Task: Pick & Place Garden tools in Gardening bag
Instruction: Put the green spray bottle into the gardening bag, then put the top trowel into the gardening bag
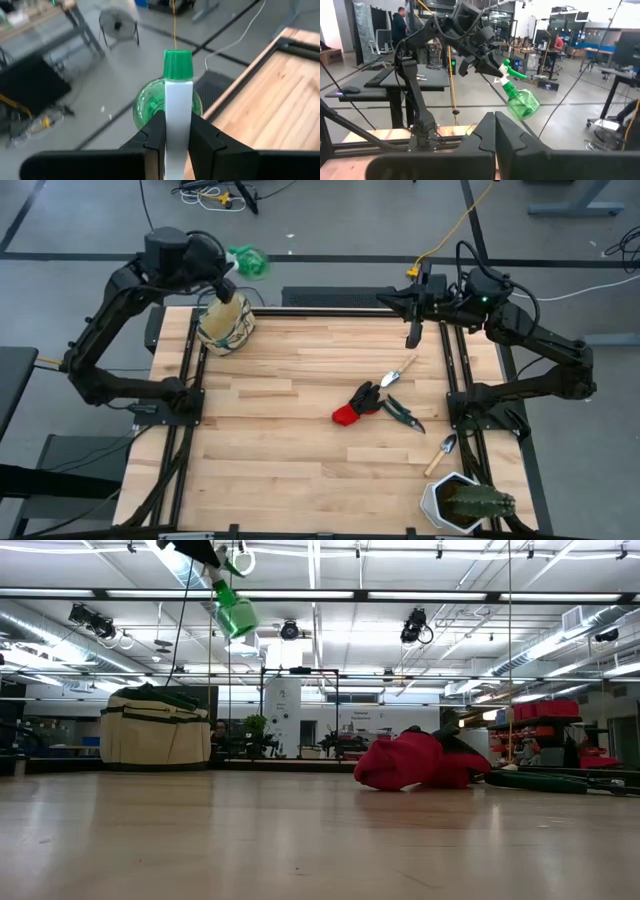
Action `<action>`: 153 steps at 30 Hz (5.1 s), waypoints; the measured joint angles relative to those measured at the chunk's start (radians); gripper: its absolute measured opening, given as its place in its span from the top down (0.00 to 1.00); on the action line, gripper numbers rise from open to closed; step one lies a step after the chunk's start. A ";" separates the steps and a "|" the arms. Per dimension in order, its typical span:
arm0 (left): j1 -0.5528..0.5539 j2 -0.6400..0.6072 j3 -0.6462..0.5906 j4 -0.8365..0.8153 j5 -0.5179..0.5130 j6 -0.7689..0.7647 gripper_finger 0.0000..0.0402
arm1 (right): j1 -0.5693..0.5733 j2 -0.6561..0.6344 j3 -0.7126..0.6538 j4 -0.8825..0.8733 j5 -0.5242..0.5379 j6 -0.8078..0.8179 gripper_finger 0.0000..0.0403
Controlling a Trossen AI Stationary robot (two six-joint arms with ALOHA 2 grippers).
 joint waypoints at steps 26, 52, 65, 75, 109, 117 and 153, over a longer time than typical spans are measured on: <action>0.175 0.067 0.007 -0.374 -0.002 -0.214 0.85 | 0.000 0.000 0.000 -0.038 -0.001 0.007 1.00; 0.191 0.333 0.007 -0.382 -0.086 -0.208 0.84 | 0.000 0.001 0.000 -0.080 0.006 0.010 1.00; 0.250 0.412 0.007 -0.356 -0.039 -0.211 0.83 | 0.000 0.001 0.000 -0.083 0.006 0.010 1.00; 0.299 0.443 0.006 -0.352 0.008 -0.218 0.83 | 0.000 0.001 0.000 -0.083 0.006 0.010 1.00; 0.388 0.443 0.006 -0.346 0.149 -0.264 0.83 | 0.000 0.001 0.000 -0.083 0.003 0.010 1.00; 0.388 0.442 0.006 -0.346 0.162 -0.269 0.83 | 0.000 0.001 0.000 -0.082 0.003 0.010 1.00; 0.384 0.441 0.006 -0.267 0.147 -0.282 0.74 | 0.000 0.001 0.000 -0.082 0.015 0.010 1.00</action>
